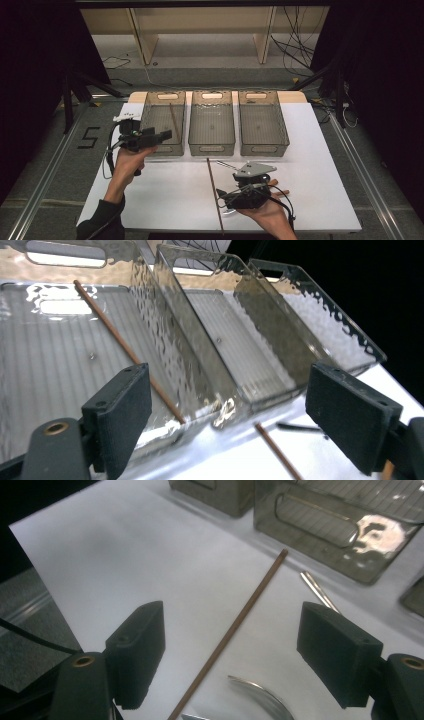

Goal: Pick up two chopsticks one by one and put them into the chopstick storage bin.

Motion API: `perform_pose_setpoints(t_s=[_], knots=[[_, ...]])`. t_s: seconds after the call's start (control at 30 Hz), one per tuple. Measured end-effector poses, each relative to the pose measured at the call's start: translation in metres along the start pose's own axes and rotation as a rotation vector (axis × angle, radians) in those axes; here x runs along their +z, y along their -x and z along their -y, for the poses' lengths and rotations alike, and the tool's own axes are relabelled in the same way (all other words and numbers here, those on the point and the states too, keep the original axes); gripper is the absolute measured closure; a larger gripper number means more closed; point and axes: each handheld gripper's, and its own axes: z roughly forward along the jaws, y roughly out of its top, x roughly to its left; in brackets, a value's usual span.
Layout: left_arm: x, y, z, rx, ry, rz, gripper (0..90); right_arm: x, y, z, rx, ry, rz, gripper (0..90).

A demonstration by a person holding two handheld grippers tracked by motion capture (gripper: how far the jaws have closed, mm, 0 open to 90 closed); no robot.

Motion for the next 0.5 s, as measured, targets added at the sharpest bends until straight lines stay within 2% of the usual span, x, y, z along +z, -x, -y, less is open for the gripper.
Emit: perform_pose_setpoints(t_s=[0.17,0.23,0.37,0.4,0.5], knots=[[-0.012,-0.003,0.027,-0.001,0.017,0.002,18.4,0.017,-0.008,-0.008,-0.008,-0.059,0.002,30.4],[-0.015,-0.005,0.037,-0.004,0.028,0.019,18.2,0.025,-0.010,-0.011,-0.007,-0.078,0.005,31.4],[-0.017,-0.009,0.054,0.017,0.014,0.031,18.2,0.040,-0.015,-0.015,-0.016,-0.118,0.017,32.7],[-0.017,-0.010,0.059,0.015,0.019,0.038,18.2,0.043,-0.016,-0.016,-0.022,-0.131,0.024,33.2],[-0.019,-0.009,0.071,0.042,0.028,0.048,18.2,0.052,-0.018,-0.017,-0.031,-0.168,0.024,36.5]])
